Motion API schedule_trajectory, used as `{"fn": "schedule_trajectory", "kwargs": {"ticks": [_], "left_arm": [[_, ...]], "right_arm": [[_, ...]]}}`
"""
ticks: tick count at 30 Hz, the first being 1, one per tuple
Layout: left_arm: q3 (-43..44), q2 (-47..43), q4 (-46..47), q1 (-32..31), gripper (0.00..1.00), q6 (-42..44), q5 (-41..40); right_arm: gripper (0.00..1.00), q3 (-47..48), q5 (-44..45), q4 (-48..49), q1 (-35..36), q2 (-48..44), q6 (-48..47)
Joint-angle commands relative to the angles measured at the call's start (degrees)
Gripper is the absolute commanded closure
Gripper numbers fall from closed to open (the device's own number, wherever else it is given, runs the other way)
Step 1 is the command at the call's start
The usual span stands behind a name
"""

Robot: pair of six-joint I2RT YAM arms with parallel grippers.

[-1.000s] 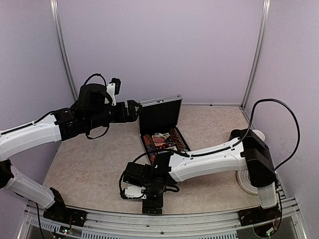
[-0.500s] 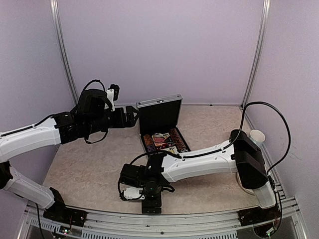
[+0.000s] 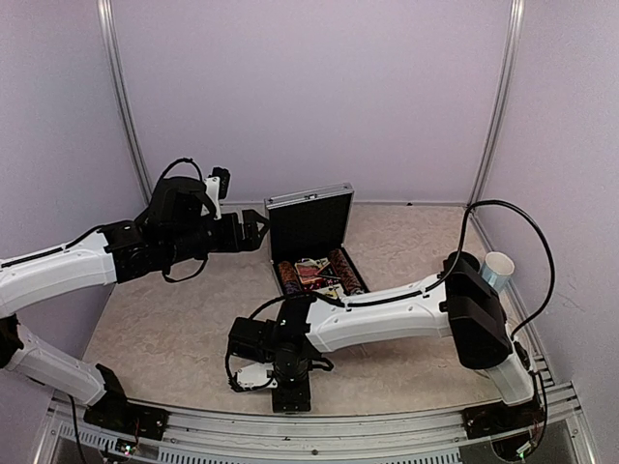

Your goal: Pack up texas hold em set

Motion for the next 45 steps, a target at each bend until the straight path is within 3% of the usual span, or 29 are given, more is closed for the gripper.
{"fn": "schedule_trajectory", "kwargs": {"ticks": [1,12,23,33,45], "left_arm": [[-1.3,-1.4,0.9,0.6,0.01,-0.7,0.2],[-2.5,-2.0,1.1,0.6,0.01,-0.9,-0.1],[-2.6,-1.9,1.4,0.6,0.01,-1.2,0.3],[-2.9,-1.5,1.6,0.6,0.01,-1.6,0.6],[-3.3,0.0,1.1,0.6,0.01,-2.4,2.5]], "right_arm": [[0.21,2.4,-1.3,-2.1,-0.4,3.6,-1.2],[0.31,4.0,-2.7,-4.4,-0.5,5.9,-1.3],[0.55,4.8,-3.5,-5.4,-0.5,6.4,-0.7],[0.58,2.8,-2.9,-2.7,-0.4,3.0,-0.5],[0.58,-4.4,1.5,1.5,-3.9,-7.3,1.1]]}}
